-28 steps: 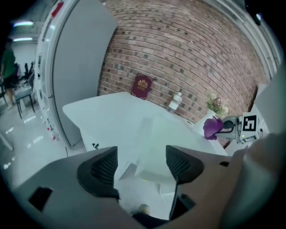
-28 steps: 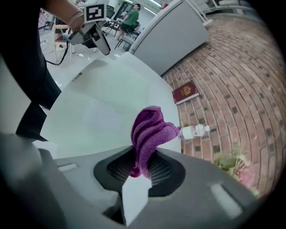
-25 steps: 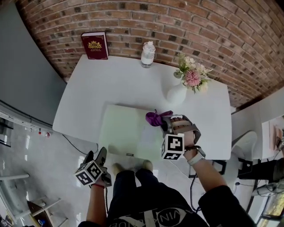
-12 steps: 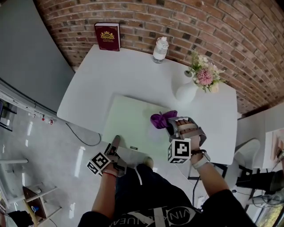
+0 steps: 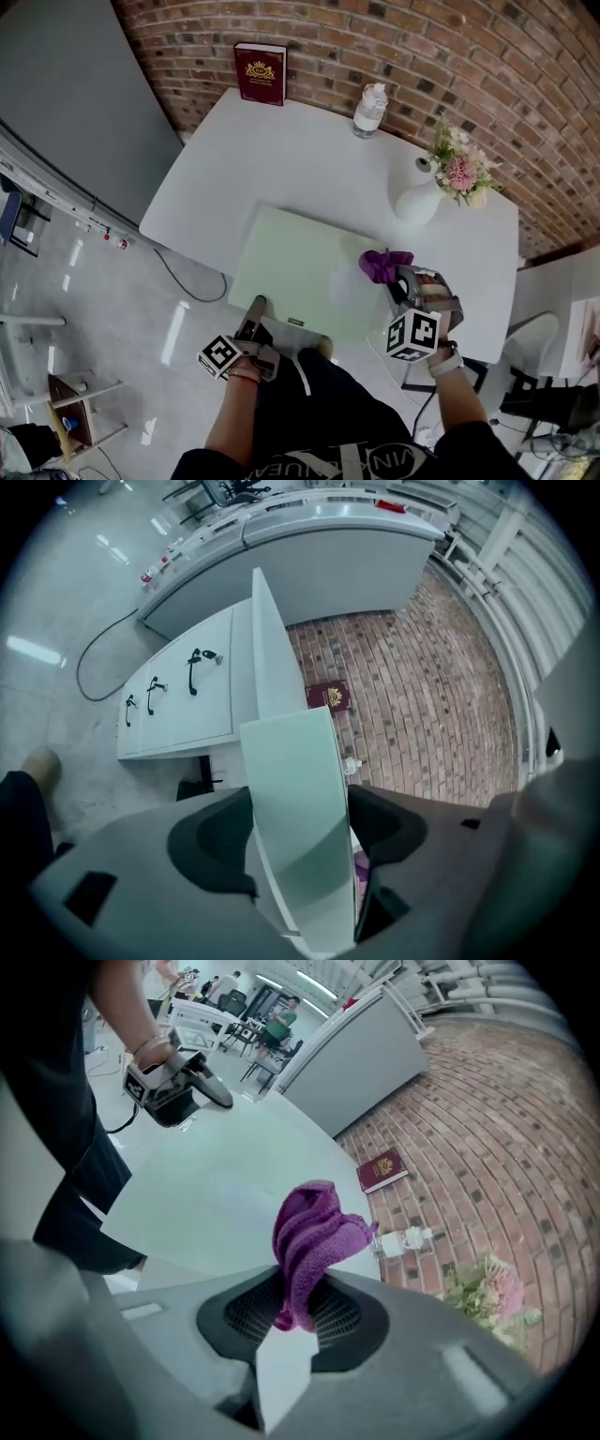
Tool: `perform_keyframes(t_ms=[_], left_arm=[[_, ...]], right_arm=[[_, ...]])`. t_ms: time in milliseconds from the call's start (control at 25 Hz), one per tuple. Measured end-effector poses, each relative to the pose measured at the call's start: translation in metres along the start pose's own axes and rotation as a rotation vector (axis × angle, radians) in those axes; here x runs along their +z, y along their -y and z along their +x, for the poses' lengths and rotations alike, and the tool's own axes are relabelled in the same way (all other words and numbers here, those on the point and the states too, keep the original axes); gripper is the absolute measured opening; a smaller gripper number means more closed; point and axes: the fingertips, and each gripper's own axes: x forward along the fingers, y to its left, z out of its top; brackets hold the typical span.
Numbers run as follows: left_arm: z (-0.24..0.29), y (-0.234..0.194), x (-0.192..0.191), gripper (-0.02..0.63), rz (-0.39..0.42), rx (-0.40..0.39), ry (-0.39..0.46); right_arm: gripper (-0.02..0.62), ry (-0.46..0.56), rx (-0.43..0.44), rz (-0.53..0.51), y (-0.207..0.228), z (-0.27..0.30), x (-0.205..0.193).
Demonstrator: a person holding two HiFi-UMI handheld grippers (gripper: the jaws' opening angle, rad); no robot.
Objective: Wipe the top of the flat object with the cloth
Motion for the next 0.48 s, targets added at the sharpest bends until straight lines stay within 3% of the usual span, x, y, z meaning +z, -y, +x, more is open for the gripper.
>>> perform_keyframes(t_ms=[120, 480], left_arm=[[-0.019, 0.002, 0.005, 0.311, -0.015, -0.009, 0.048], [-0.036, 0.047, 0.061, 0.295, 0.142, -0.015, 0.142]], right_arm=[[0.078, 0.018, -0.005, 0.082, 0.003, -0.005, -0.004], [0.078, 0.063, 0.013, 0.182, 0.005, -0.007, 0.001]])
